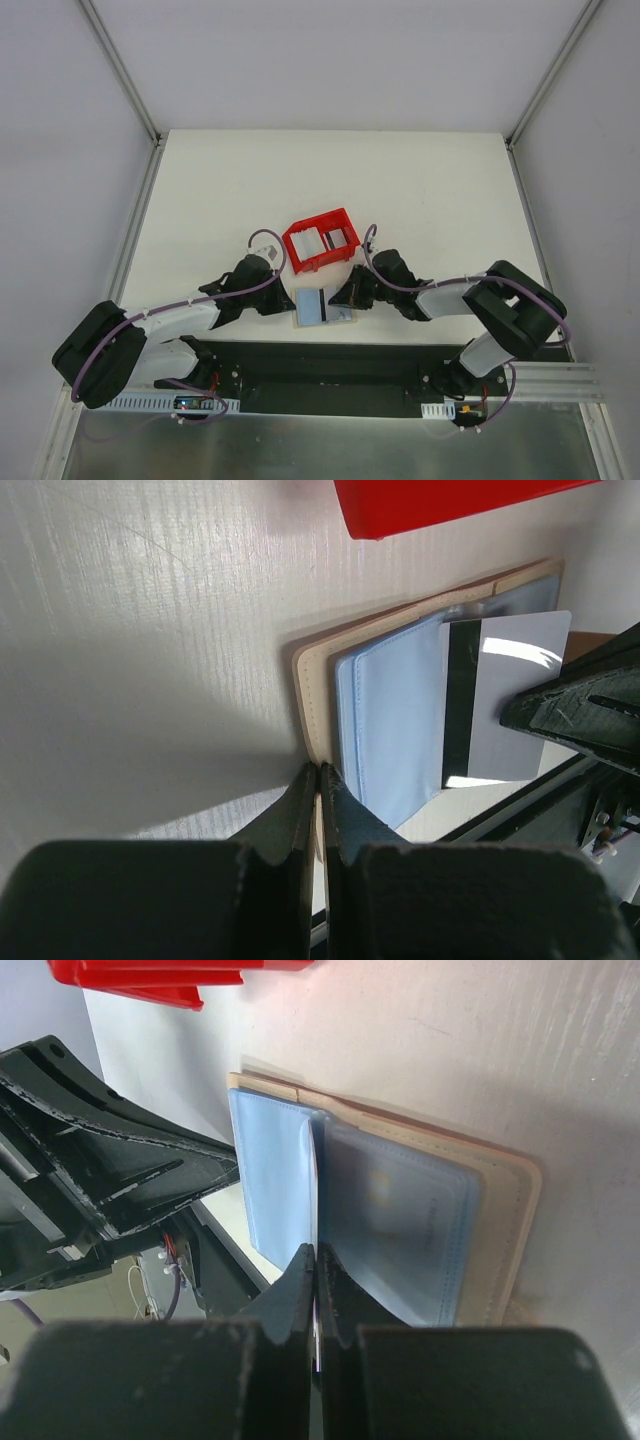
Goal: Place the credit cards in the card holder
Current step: Insert the credit card into the card slot.
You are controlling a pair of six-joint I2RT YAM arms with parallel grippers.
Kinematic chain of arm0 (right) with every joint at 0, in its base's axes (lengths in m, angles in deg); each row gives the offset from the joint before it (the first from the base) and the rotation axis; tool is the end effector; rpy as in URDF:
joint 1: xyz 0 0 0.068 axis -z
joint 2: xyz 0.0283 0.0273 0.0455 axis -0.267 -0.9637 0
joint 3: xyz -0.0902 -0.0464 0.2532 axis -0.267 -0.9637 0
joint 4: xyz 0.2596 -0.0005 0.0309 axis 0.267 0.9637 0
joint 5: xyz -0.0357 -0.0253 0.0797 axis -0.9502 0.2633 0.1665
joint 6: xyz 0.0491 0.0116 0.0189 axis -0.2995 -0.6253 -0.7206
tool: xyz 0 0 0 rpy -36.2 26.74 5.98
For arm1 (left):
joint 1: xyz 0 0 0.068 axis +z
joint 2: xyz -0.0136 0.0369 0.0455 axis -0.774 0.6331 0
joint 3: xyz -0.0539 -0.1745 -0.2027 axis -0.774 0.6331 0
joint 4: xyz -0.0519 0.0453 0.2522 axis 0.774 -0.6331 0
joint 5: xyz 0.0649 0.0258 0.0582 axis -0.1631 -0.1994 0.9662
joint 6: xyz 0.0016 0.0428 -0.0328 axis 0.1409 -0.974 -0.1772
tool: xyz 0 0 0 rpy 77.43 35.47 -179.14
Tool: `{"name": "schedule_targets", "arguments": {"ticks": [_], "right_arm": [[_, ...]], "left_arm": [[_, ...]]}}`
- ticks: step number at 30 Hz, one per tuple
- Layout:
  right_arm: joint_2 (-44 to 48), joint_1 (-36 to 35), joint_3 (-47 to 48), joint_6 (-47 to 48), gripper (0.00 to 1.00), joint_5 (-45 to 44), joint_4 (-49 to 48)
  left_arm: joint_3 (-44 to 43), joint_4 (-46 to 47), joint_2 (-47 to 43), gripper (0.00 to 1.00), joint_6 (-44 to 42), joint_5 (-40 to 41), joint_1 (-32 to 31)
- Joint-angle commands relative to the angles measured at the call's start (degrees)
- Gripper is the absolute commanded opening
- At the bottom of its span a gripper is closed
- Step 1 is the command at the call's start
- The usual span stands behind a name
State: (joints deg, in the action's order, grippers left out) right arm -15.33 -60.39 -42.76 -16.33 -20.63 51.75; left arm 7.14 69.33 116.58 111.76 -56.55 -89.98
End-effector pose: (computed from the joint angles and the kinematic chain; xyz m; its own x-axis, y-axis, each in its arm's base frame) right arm 0.1793 0.1979 0.1288 -0.8592 0.0320 -0.5106 -0.4136 0.5441 0.7300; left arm 0.1565 -0.1359 0.1443 -0.8673 -0.2203 -0.4464 0.1370 0.7565 -0.6395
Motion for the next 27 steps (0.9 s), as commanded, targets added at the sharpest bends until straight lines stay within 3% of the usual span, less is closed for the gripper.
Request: {"name": "schedule_targets", "arguments": {"ticks": [1,9,13,27], "right_arm": [[-2.04,-0.53,-0.19,-0.61,0.01,0.88,-3.1],[-2.31,-0.62,-0.98,-0.27,0.01,-0.35,-3.63],[-2.13,-0.18,1.03,3.08,0.01,-0.62,2.43],[-7.05,-2.38,3.85,-3.33,0.01,-0.18,-0.1]], "left_arm": [[1.41,-1.48,0.89,0.0,-0.27,0.71,0.33],[1.49,-1.48,0.45,0.0,-0.09,0.88,0.33],[1.67,-1.48,0.45,0.0,0.0,0.97,0.33],[1.32,-1.31,0.71,0.0,0.08,0.97,0.33]]}}
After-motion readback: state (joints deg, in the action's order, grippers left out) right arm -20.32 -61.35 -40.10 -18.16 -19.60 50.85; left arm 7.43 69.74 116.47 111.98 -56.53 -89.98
